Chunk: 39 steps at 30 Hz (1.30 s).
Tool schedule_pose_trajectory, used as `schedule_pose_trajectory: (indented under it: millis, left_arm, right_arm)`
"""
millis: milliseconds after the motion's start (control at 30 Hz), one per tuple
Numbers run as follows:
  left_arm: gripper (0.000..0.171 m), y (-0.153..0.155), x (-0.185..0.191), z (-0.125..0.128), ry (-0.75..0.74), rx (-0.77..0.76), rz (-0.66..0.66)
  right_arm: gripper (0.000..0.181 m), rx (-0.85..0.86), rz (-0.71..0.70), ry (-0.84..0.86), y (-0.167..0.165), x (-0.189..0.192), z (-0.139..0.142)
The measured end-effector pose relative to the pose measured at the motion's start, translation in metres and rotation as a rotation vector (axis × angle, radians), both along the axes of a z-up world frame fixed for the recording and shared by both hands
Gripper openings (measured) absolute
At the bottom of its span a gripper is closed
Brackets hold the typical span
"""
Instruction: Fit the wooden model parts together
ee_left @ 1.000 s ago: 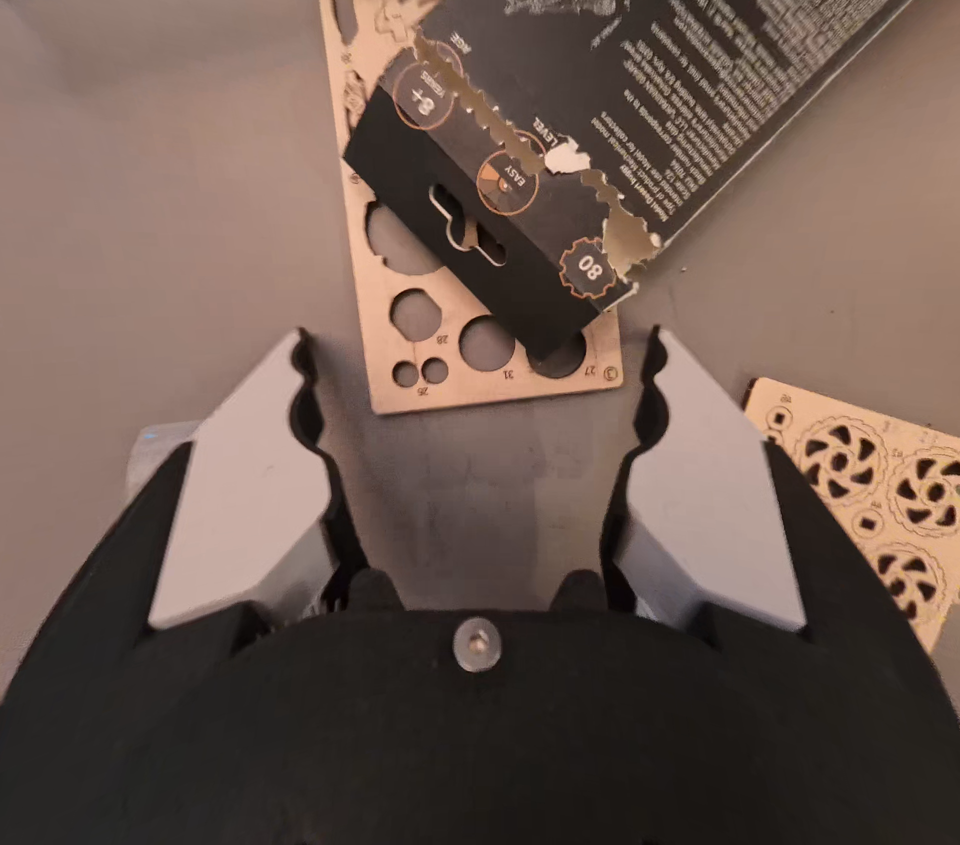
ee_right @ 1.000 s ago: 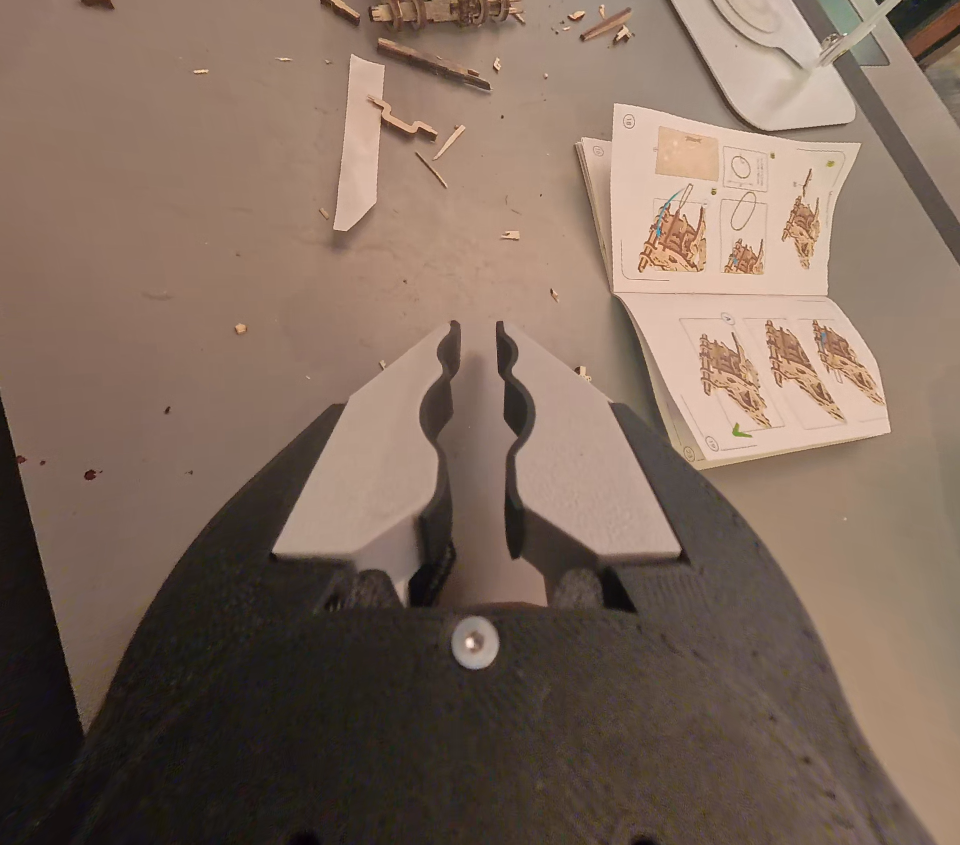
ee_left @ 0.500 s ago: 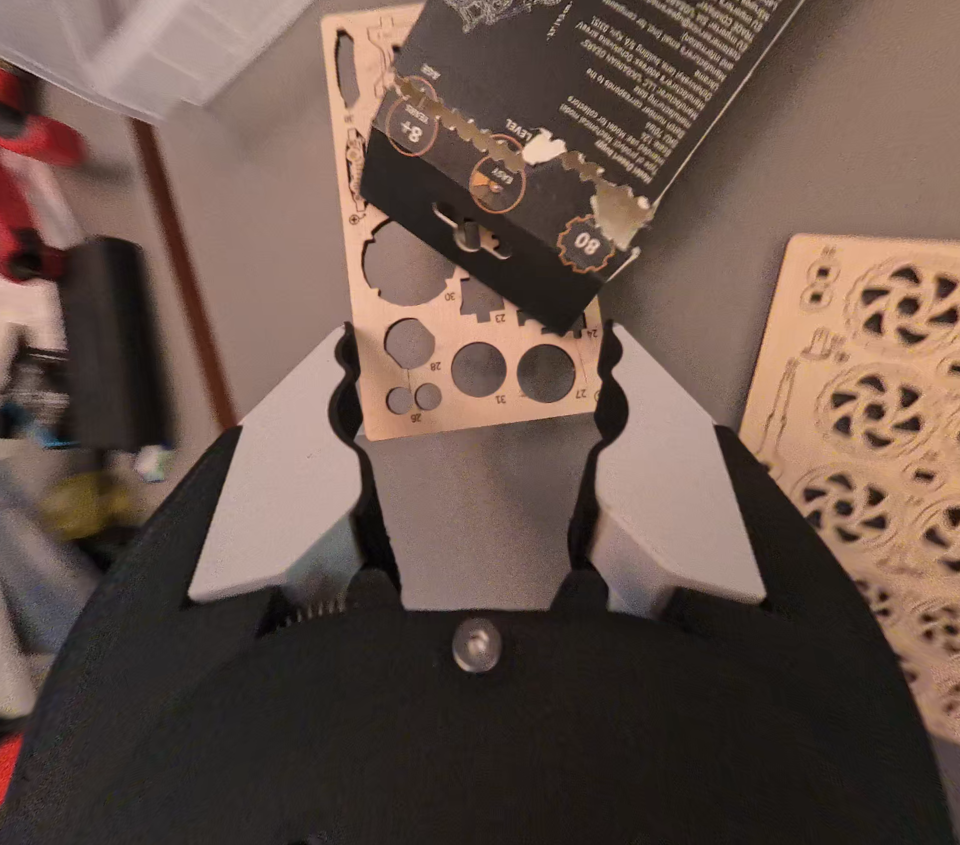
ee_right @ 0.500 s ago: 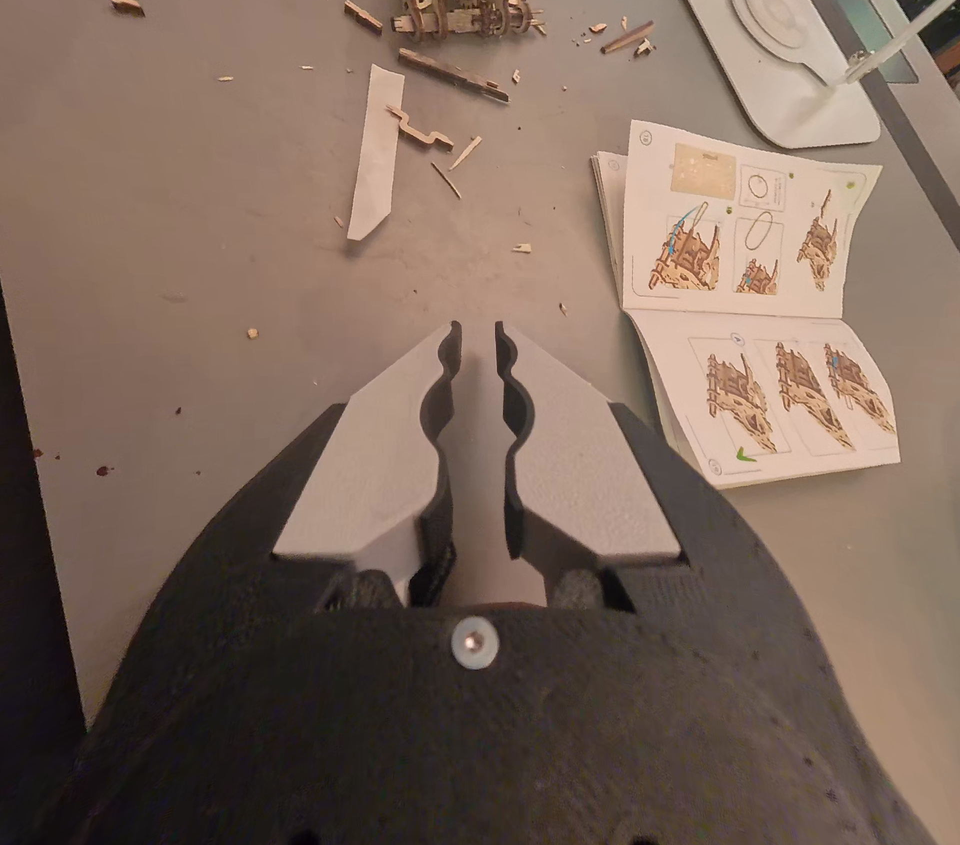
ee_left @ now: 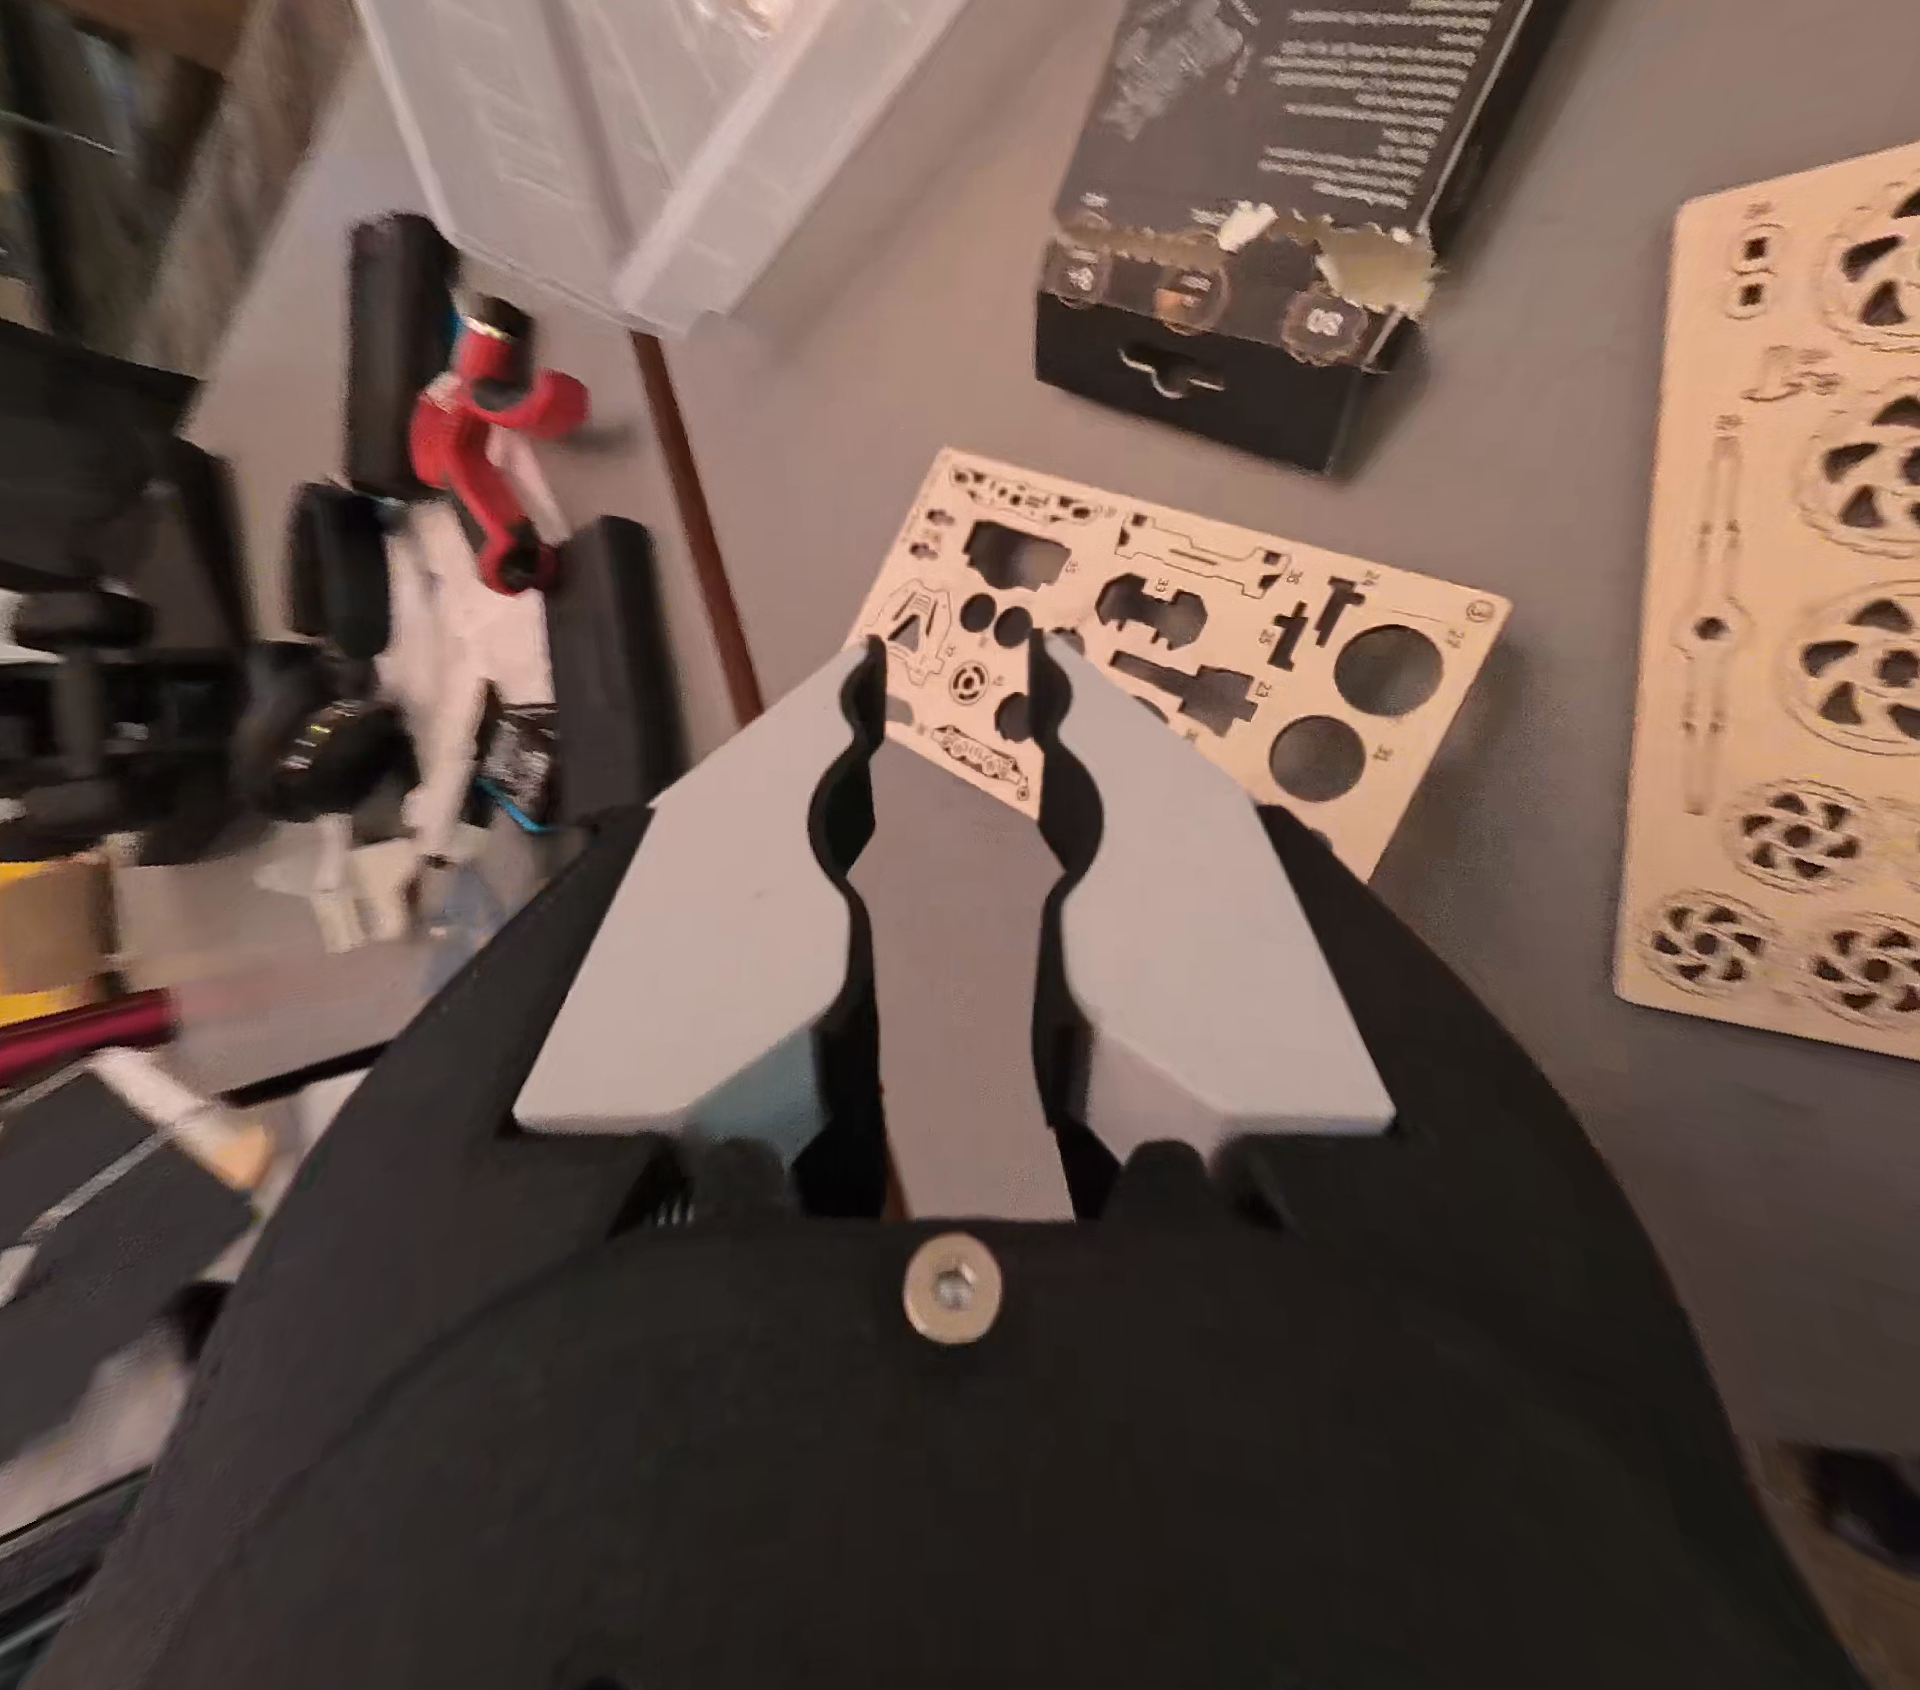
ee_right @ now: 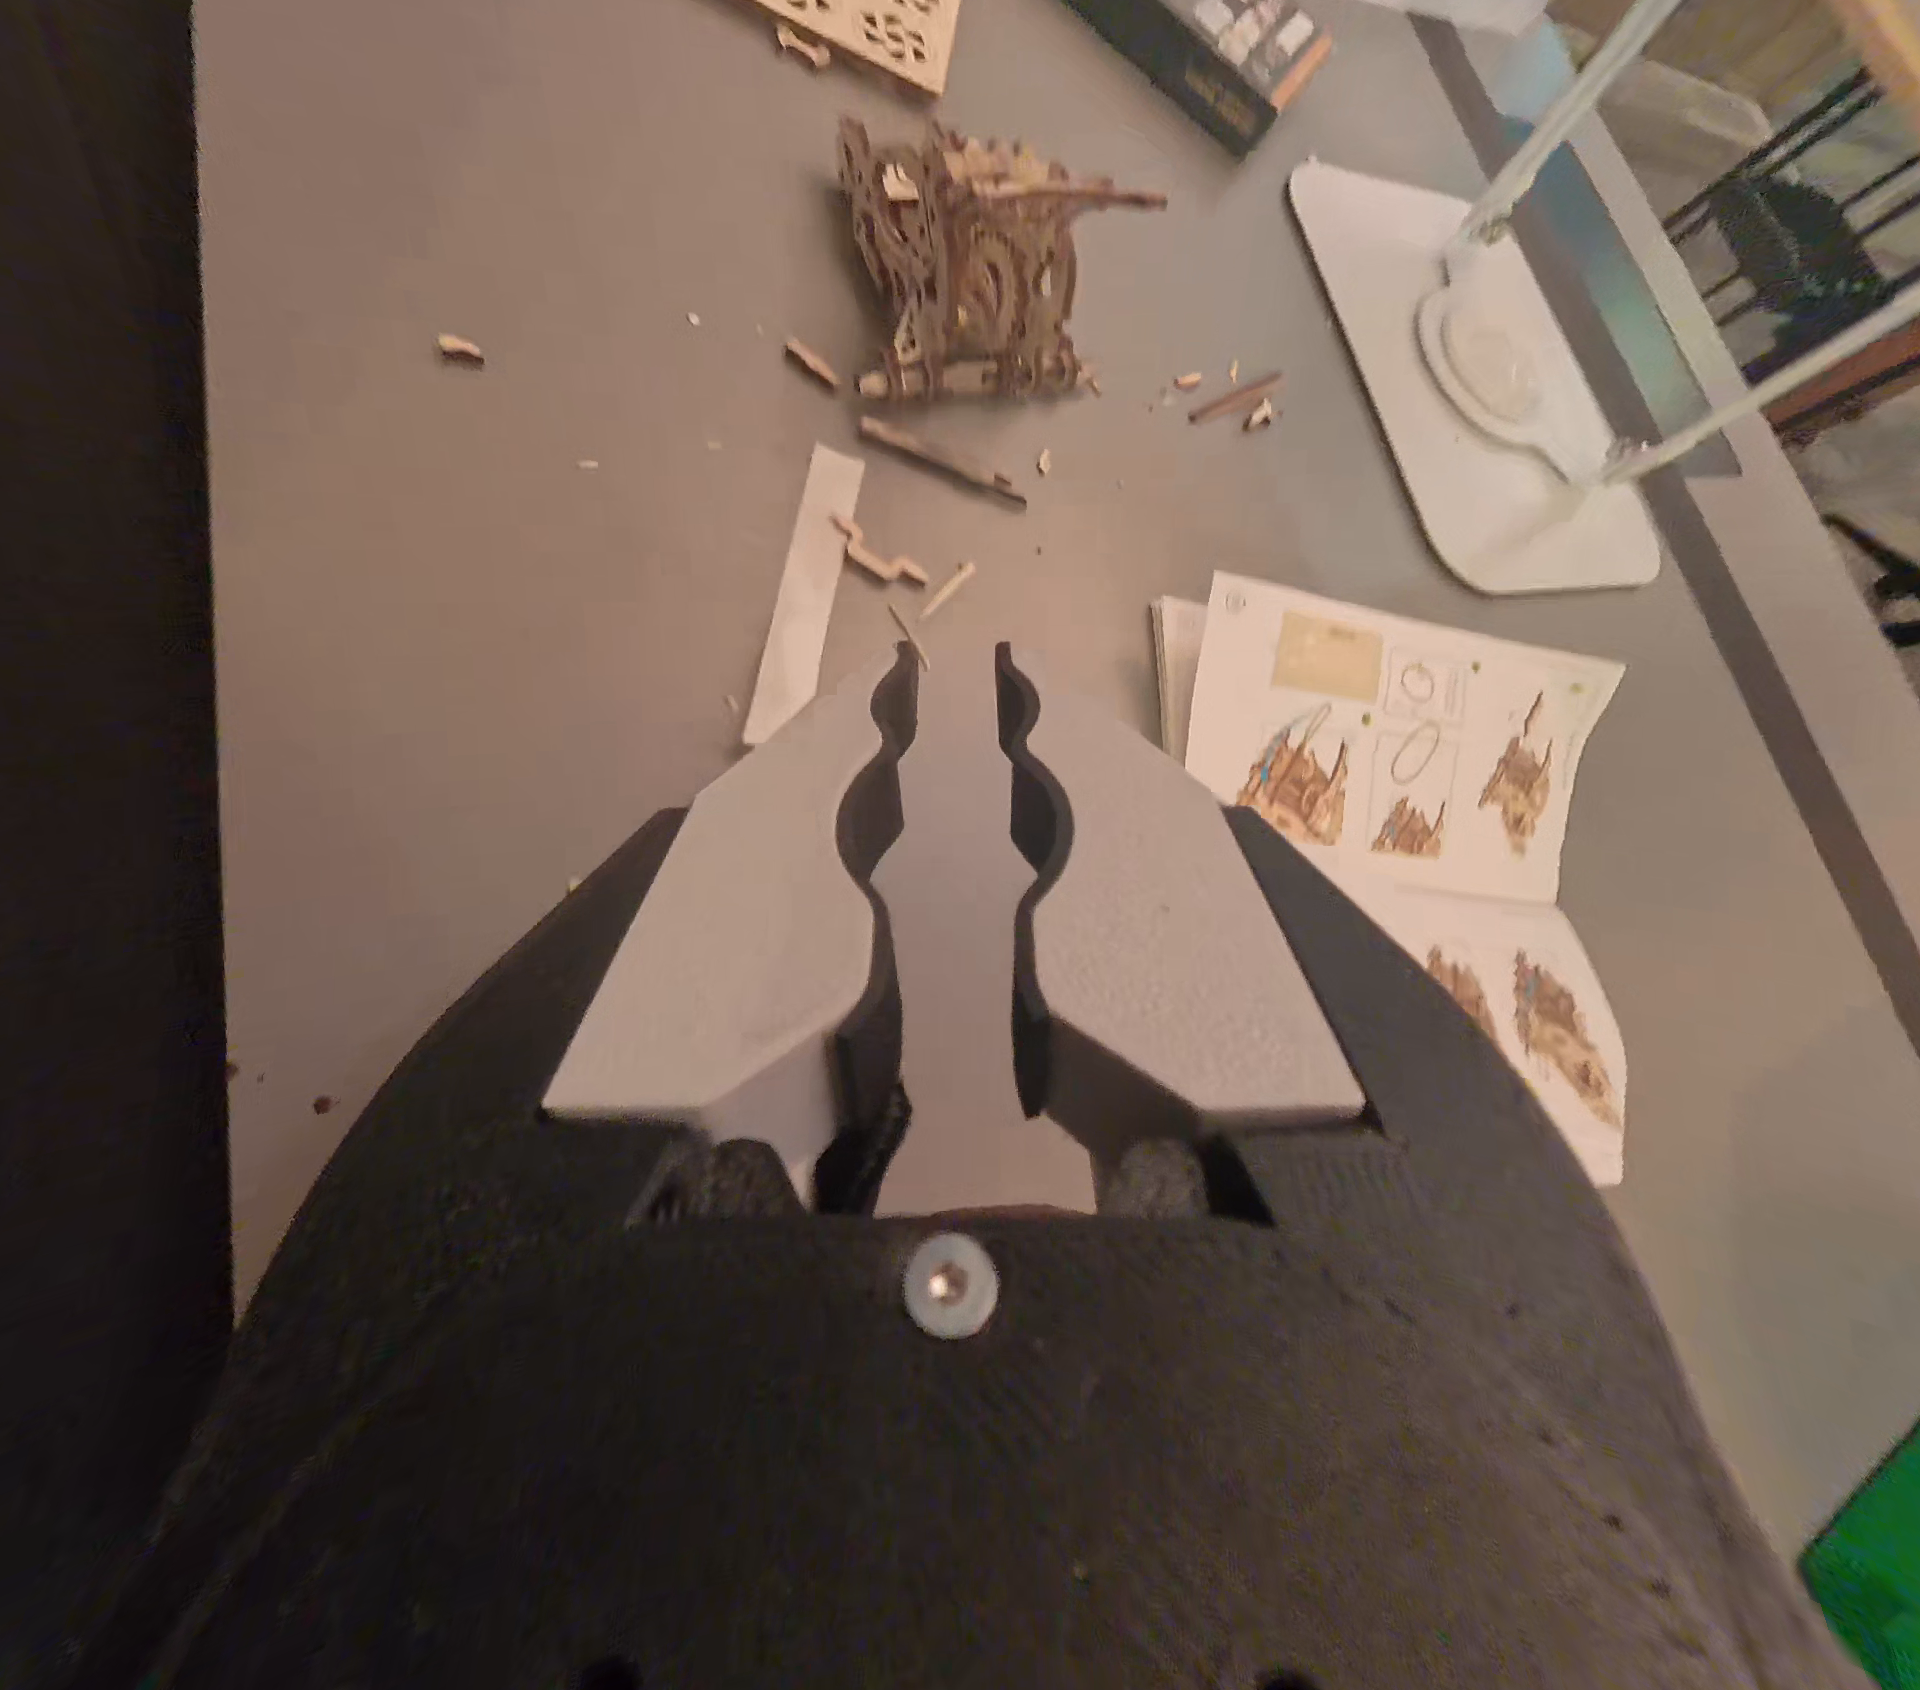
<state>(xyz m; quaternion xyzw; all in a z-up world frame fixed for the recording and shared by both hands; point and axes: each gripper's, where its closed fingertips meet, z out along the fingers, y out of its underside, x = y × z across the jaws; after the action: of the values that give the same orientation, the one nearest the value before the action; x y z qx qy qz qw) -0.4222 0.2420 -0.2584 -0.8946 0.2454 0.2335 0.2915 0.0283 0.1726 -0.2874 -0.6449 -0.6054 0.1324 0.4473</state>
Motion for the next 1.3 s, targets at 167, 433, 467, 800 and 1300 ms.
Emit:
schedule_pose_trajectory:
  millis: [167,433,467,800,1300]
  left_arm:
    - [0.059,-0.025,0.017,-0.035,-0.263,-0.111,-0.070]
    - [0.069,-0.071,0.027,-0.089,-0.155,-0.361,-0.286]
    - [0.068,-0.070,0.023,-0.089,-0.129,-0.369,-0.295]
    - [0.049,-0.051,0.020,-0.086,0.030,-0.349,-0.430]
    - [0.008,-0.048,0.076,-0.028,0.057,-0.081,-0.549]
  right_arm:
    - [0.012,0.007,0.056,-0.001,-0.007,-0.017,0.009]
    - [0.012,-0.032,0.077,-0.029,-0.015,-0.022,-0.007]
    - [0.012,-0.036,0.080,-0.034,-0.016,-0.022,-0.009]
    - [0.011,-0.027,0.087,-0.049,-0.017,-0.023,-0.011]
    - [0.015,-0.002,0.202,0.158,-0.021,-0.079,0.065]
